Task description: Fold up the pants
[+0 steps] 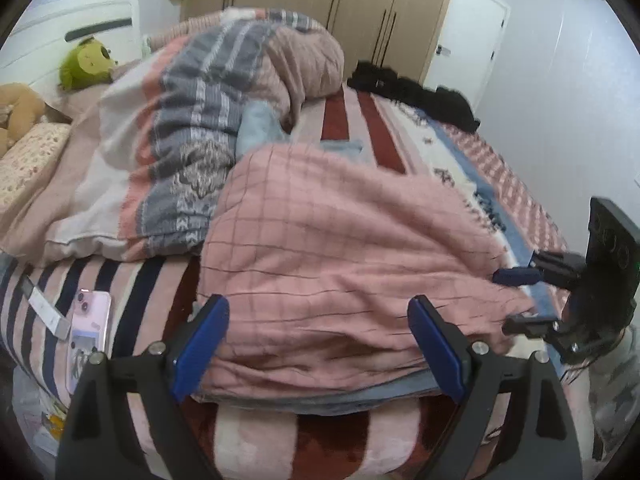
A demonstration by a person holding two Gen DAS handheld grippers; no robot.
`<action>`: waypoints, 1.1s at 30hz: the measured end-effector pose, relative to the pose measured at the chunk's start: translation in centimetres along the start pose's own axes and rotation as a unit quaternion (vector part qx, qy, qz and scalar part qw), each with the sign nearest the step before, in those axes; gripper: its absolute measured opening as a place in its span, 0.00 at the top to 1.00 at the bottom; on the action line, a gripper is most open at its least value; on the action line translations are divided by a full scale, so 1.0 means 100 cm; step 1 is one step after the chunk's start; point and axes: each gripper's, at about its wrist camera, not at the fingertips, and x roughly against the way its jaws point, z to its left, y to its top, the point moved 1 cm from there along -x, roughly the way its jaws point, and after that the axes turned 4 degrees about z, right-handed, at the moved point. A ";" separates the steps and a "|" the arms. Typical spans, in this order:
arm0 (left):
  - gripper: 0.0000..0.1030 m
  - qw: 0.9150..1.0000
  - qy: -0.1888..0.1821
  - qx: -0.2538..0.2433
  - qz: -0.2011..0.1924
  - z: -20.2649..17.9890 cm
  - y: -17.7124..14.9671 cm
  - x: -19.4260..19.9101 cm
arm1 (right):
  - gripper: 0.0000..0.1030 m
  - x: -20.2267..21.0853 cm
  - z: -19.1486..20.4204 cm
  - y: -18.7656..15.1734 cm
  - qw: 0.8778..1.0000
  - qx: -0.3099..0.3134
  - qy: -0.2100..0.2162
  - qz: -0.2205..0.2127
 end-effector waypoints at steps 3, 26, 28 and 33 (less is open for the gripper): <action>0.13 0.999 0.008 -0.009 -0.031 -0.024 -0.002 0.022 | 0.40 0.023 0.004 -0.006 1.000 0.001 -0.011 -0.016; 0.01 0.971 0.023 -0.067 -0.228 -0.276 -0.075 0.070 | 0.01 0.285 0.050 -0.184 0.901 -0.138 -0.361 -0.196; 0.01 0.972 0.022 -0.072 -0.222 -0.284 -0.077 0.064 | 0.01 0.294 0.051 -0.193 0.893 -0.146 -0.376 -0.197; 0.01 0.972 0.015 -0.070 -0.223 -0.294 -0.079 0.060 | 0.01 0.305 0.049 -0.202 0.887 -0.152 -0.389 -0.199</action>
